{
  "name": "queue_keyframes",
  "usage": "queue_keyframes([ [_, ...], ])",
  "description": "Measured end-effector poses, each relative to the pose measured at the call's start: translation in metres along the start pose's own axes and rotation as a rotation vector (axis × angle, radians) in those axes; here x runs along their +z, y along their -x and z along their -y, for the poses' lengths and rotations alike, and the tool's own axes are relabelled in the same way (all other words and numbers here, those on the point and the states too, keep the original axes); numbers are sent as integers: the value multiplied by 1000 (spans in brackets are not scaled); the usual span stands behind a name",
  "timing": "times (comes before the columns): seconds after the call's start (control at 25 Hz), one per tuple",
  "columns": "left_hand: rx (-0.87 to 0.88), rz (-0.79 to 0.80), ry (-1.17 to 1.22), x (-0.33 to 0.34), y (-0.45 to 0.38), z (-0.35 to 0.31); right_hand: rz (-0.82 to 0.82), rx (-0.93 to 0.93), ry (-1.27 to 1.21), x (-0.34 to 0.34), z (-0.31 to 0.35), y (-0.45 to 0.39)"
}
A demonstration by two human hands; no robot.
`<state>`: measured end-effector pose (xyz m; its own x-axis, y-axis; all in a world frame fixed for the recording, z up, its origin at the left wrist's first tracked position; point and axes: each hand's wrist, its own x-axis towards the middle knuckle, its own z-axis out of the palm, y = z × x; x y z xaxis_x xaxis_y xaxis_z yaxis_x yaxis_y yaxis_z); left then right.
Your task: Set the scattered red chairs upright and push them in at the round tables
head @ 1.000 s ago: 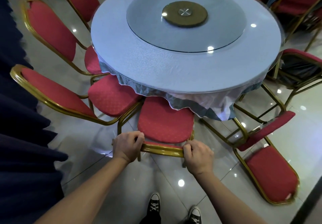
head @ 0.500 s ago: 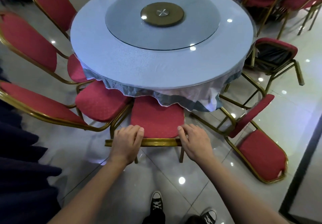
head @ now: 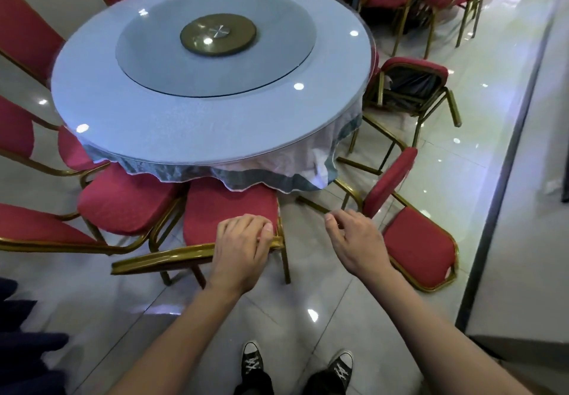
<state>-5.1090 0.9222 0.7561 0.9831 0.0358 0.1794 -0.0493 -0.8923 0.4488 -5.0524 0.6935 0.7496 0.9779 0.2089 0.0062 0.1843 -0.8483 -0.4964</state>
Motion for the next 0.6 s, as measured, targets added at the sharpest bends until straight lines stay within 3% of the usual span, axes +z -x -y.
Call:
queue_keyframes([
  [0.6,157,132,58,122,-58,-240,-166,193,-17,-134,-221,31],
])
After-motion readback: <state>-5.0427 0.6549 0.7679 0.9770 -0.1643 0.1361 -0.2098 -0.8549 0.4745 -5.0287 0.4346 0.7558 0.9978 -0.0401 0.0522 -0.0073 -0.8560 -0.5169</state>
